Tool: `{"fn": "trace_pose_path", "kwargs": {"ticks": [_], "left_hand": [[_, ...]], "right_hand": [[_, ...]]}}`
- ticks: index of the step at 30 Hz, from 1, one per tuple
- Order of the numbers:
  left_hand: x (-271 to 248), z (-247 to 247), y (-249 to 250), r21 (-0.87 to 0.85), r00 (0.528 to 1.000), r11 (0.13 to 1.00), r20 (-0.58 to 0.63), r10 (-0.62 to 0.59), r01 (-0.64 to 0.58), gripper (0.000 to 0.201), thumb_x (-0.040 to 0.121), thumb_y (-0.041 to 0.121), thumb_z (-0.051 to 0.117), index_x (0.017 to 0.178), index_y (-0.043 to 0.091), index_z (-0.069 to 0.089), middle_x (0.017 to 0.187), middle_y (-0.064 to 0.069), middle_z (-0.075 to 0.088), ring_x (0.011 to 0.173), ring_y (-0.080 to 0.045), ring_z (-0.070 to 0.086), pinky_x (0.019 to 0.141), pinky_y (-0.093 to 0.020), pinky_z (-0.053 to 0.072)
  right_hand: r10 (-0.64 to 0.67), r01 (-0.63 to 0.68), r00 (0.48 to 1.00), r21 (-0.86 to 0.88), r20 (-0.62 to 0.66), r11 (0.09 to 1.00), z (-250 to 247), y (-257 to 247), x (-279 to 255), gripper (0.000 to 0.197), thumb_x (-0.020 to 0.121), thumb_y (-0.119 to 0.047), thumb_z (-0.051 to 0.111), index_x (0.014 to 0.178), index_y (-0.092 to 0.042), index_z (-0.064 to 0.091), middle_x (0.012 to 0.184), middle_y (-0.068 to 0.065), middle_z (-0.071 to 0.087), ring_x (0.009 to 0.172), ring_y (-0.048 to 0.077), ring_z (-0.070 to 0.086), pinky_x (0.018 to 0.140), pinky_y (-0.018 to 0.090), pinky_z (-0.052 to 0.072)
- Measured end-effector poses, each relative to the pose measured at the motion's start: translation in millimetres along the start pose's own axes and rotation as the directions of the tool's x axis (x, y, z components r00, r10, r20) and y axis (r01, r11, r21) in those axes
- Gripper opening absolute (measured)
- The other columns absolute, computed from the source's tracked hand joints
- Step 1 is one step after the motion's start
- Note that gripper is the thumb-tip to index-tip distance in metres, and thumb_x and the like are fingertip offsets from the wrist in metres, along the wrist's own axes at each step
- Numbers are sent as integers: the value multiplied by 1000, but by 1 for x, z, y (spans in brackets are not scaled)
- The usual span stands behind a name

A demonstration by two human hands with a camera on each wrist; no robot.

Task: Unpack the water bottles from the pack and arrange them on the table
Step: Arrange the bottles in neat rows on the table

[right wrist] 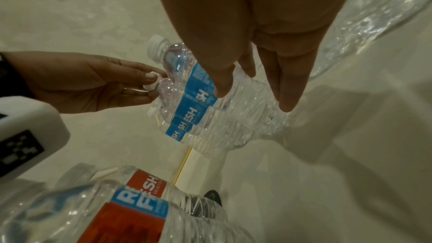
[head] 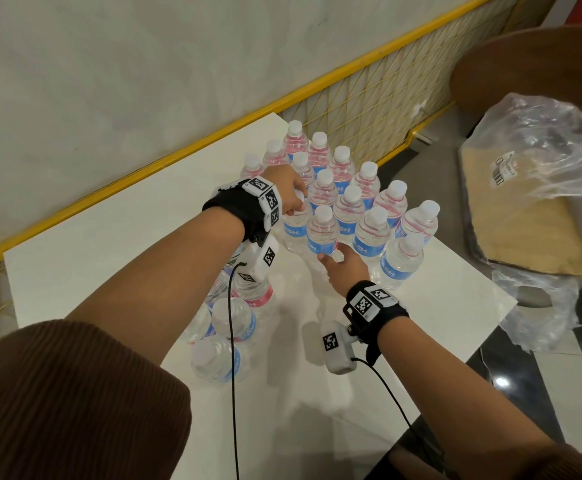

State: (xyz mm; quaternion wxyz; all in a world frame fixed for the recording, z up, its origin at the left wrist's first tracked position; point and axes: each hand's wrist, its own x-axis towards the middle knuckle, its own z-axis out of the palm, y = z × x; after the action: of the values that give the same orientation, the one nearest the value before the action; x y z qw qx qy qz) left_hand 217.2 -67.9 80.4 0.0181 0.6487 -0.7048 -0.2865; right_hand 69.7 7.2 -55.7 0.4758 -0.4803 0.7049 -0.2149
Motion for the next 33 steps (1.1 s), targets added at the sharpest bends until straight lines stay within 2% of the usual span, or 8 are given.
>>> {"fn": "trace_pose_path", "kwargs": {"ticks": [5,11,18,23,26,28,30,33], "left_hand": [[3,0,0,8,999,1000,22,-31,31,33,85,16,62,118,12,62,76,-6,65,69,-17,64,60,-20,51],[0,-4,-3,122,1000,992,18,-14,12,39,92,26,53,131,19,54,126,-8,59,98,-26,60,76,-24,41],[0,-1,-10,7,995,998,70,-69,69,36,92,29,52,127,21,55,110,-13,64,91,-29,69,72,-31,55],[-1,-1,-10,23,996,998,72,-53,51,37,93,29,52,129,20,55,115,-12,62,91,-27,67,67,-29,51],[1,-2,-12,15,994,998,88,-64,63,37,92,31,53,128,22,55,113,-12,63,93,-29,68,62,-25,50],[1,-2,-13,5,993,998,96,-67,67,36,92,31,53,127,22,55,110,-12,63,93,-29,68,66,-27,53],[2,-2,-13,-6,992,997,102,-79,80,37,92,31,53,128,22,54,108,-11,62,94,-29,68,71,-31,55],[1,-2,-14,22,992,996,95,-87,85,38,92,30,55,129,22,53,105,-8,62,90,-25,66,64,-28,50]], "right_hand": [[11,-11,999,-15,-39,1000,-4,-2,-1,65,83,-48,64,135,-17,40,127,9,57,115,29,56,92,35,45],[-4,4,999,-4,-49,1000,-2,1,-5,61,83,-52,61,133,-27,39,120,12,62,102,31,64,91,41,52],[-126,126,987,-6,-96,992,-4,-20,-16,75,79,-46,69,138,-21,31,133,4,53,115,29,56,95,37,48],[-117,119,989,11,-92,993,1,-26,-9,72,76,-47,70,134,-27,32,117,3,58,97,32,65,72,46,58],[-121,121,993,-4,4,993,-4,-23,-5,73,85,-38,64,144,-31,23,121,6,58,89,31,67,53,31,58],[-132,133,990,-23,56,991,-7,-21,-5,73,88,-35,61,147,-33,17,121,9,59,85,28,68,49,25,55],[-115,117,992,-33,45,993,-8,-19,-7,71,89,-36,60,147,-27,19,118,10,61,79,25,69,48,23,53],[-42,42,999,3,-14,999,-8,-15,-12,65,87,-40,62,138,-14,31,111,15,62,75,25,70,42,18,46]]}}
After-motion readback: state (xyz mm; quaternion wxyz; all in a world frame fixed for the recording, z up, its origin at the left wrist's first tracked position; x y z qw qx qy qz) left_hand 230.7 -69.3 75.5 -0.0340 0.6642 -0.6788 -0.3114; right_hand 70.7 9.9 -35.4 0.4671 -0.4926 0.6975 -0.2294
